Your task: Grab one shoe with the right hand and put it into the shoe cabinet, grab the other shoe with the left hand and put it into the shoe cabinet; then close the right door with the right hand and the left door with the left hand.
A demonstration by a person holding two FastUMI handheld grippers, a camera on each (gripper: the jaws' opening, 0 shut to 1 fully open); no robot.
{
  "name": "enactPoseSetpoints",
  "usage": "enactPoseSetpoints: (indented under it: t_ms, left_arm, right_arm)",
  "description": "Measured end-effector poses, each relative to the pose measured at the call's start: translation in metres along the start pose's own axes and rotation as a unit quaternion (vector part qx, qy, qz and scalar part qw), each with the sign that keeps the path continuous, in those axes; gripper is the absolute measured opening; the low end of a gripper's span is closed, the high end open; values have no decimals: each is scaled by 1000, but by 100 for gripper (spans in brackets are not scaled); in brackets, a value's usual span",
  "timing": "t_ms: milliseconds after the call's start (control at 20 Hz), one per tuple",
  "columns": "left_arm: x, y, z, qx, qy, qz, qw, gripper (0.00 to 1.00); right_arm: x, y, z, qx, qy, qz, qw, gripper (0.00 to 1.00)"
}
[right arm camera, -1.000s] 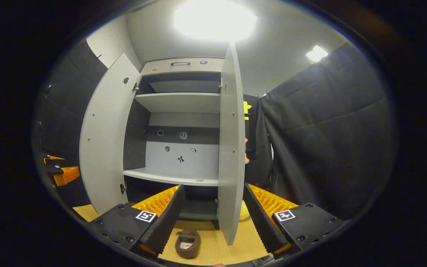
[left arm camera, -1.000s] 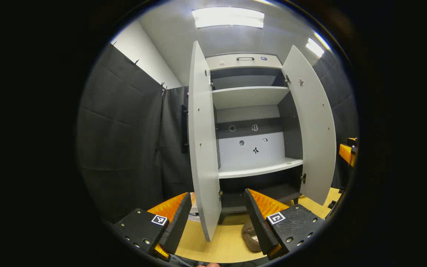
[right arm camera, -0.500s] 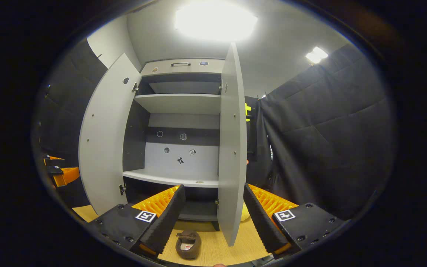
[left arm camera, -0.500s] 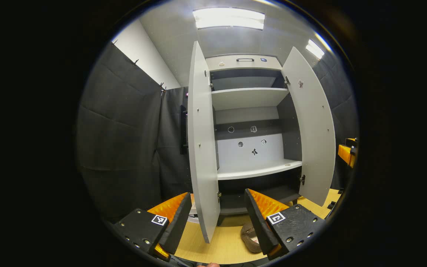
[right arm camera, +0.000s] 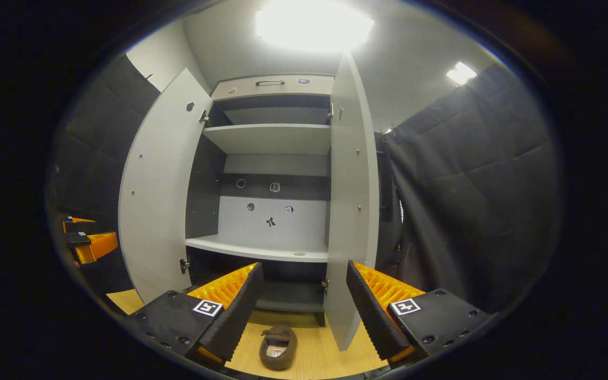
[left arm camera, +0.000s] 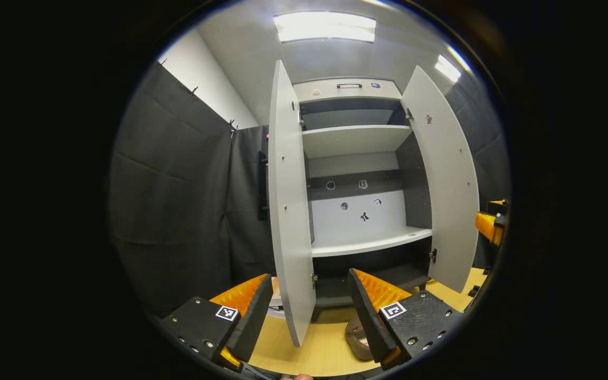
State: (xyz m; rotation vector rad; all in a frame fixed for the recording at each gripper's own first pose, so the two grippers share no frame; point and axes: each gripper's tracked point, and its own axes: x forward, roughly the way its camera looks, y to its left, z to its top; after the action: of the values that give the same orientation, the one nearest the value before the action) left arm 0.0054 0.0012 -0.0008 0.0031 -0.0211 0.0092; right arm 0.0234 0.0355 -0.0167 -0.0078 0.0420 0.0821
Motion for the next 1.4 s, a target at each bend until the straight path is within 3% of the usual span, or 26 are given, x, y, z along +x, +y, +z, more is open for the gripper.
enactPoseSetpoints:
  t_ms: [600, 750, 1000, 1400]
  left_arm:
    - [4, 9, -11, -4, 7, 19, 1000, 78]
    - [4, 10, -15, -7, 14, 23, 1000, 78]
    - [10, 12, -21, -4, 21, 26, 999, 78]
    - [14, 15, -27, 3, 33, 38, 999, 78]
  right_arm:
    - [52, 50, -80, 2, 106, 76, 991, 100]
    - [63, 58, -112, 4, 147, 89, 985, 96]
    - [76, 67, -162, -7, 200, 102, 974, 100]
    - [87, 80, -234, 6, 294, 121, 948, 100]
